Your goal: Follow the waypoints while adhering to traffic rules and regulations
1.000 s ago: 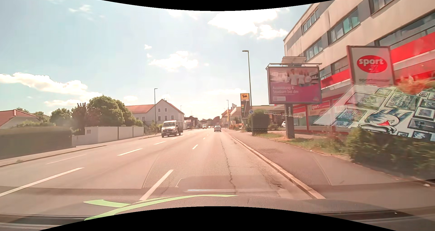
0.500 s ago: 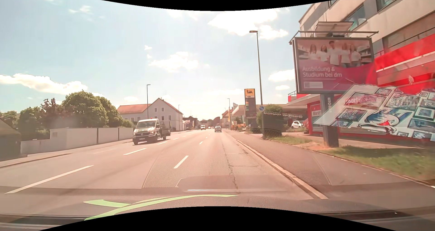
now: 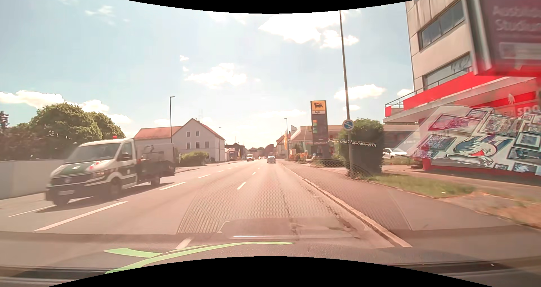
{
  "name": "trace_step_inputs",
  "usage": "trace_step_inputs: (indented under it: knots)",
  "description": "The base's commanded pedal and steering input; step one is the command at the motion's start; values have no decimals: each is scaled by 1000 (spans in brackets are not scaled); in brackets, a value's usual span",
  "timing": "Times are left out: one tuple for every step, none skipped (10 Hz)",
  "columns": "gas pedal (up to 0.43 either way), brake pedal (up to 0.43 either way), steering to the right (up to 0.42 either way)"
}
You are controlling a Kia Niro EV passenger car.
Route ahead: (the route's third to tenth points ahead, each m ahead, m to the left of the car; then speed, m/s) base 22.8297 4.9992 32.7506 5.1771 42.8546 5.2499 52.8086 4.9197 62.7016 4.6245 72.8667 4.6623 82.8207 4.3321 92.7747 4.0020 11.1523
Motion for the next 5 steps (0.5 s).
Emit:
trace_step_inputs:
  knots:
    - [118,0,0]
    - [118,0,0]
    - [118,0,0]
    - [118,0,0]
    - [118,0,0]
